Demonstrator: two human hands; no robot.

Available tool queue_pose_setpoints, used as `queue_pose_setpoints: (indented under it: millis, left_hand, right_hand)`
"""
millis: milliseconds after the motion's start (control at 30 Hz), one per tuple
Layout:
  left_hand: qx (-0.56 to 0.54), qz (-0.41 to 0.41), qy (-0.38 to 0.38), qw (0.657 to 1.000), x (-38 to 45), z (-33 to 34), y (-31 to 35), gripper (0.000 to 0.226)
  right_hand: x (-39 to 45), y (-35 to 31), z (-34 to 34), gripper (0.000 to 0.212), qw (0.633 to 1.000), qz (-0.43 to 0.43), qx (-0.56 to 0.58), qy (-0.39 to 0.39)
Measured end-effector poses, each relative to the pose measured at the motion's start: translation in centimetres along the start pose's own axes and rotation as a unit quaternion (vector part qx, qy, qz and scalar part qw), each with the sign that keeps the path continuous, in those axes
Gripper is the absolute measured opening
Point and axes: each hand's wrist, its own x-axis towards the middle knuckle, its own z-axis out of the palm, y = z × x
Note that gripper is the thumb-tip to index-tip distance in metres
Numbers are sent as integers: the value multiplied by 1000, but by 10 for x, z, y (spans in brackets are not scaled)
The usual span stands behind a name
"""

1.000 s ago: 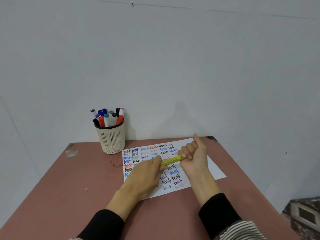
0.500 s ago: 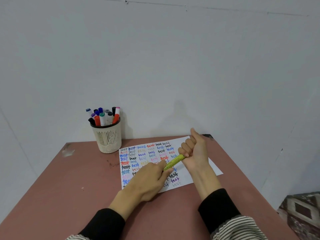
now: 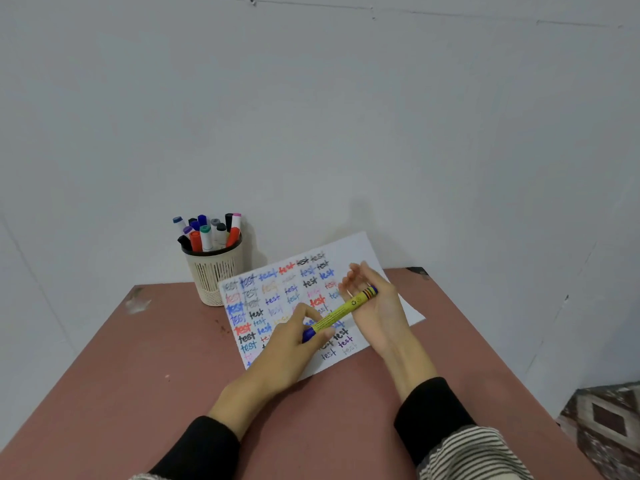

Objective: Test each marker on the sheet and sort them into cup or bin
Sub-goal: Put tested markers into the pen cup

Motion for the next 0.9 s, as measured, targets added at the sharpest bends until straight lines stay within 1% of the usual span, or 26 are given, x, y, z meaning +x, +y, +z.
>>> queue_pose_setpoints:
  millis: [100, 133, 167, 233, 267, 300, 367, 433, 533, 600, 633, 667, 733, 767, 833, 900]
  left_hand:
    - [-9, -21, -22, 1000, 0, -3, -1, 15]
    - [-25, -31, -36, 999, 0, -4, 0, 13]
    - [-45, -41, -52, 997, 0, -3, 0, 12]
    - [-65, -50, -77, 994, 1, -3, 2, 14]
    - [-67, -49, -81, 993, 1, -3, 2, 14]
    - [-76, -49, -78, 993, 1, -3, 2, 12]
    - [-98, -60, -56, 992, 2, -5, -1, 14]
    - [-112, -76, -24, 991, 4, -7, -3, 19]
    - [-153, -106, -3, 983, 6, -8, -7, 19]
    - [-194, -119, -1, 974, 7, -8, -8, 19]
    - [-209, -122, 0, 970, 7, -8, -9, 19]
    - [-214, -123, 0, 969, 6, -9, -10, 20]
    - [-204, -123, -7, 971, 7, -10, -11, 19]
    - [-198, -123, -12, 972, 7, -9, -12, 18]
    - [-198, -127, -21, 972, 8, -10, -12, 14]
    - [-205, -129, -31, 970, 10, -11, -10, 10]
  right_hand:
    - [3, 3, -4, 6, 998, 45, 41, -1]
    - [3, 5, -4, 6, 997, 59, 47, -6]
    - [2, 9, -3, 11, 997, 69, 20, -16]
    - [3, 18, -4, 26, 991, 64, -117, -25]
    - [3, 22, -5, 32, 980, 48, -191, -19]
    - [3, 24, -5, 34, 965, 31, -260, -10]
    - [1, 24, -6, 37, 923, 1, -385, 10]
    - [-1, 21, -5, 38, 892, -17, -451, 27]
    - [-2, 21, -7, 36, 869, -41, -493, 24]
    - [-2, 20, -6, 41, 873, -52, -484, 10]
    - [-1, 18, -4, 43, 886, -69, -458, 27]
    - [1, 14, -5, 42, 904, -92, -412, 67]
    - [6, -2, -10, 35, 943, -129, -267, 152]
    - [7, -9, -14, 33, 953, -137, -211, 172]
    - [8, -15, -23, 35, 961, -131, -157, 185]
    - [10, -14, -26, 35, 967, -121, -140, 178]
